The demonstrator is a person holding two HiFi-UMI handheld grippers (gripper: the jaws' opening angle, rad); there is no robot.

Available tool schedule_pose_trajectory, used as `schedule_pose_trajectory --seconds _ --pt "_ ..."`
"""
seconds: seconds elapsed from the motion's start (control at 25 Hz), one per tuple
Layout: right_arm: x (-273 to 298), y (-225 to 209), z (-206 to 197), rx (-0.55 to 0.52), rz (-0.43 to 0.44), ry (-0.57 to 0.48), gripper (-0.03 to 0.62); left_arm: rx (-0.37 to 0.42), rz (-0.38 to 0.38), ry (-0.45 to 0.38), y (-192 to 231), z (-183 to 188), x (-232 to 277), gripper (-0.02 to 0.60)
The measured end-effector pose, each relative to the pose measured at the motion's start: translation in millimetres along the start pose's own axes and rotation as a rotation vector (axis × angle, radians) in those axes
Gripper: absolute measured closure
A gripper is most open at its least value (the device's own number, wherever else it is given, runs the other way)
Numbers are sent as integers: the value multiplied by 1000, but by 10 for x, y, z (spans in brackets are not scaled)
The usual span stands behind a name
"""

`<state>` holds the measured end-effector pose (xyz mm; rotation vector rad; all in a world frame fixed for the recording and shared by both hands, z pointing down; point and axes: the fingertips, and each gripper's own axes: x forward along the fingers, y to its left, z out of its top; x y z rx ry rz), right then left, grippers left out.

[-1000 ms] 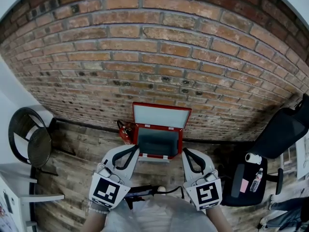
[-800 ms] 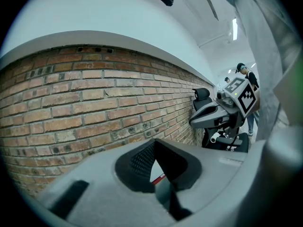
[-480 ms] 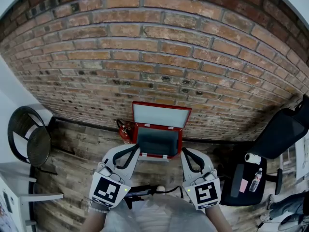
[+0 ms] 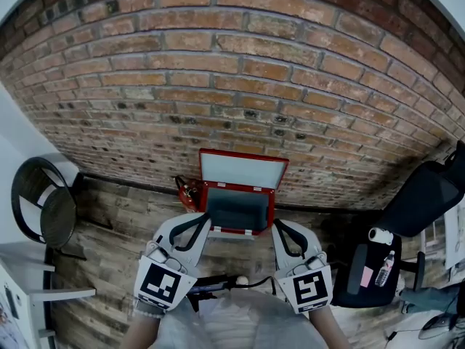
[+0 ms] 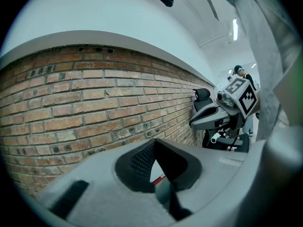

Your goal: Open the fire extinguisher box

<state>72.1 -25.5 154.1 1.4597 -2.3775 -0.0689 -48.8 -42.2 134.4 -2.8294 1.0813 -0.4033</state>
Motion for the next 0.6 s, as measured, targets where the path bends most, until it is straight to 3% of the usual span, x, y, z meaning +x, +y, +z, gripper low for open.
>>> schedule_pose_trajectory --seconds 0.6 --pt "18 45 -44 -8 8 11 591 -6 -1 4 5 -37 -9 583"
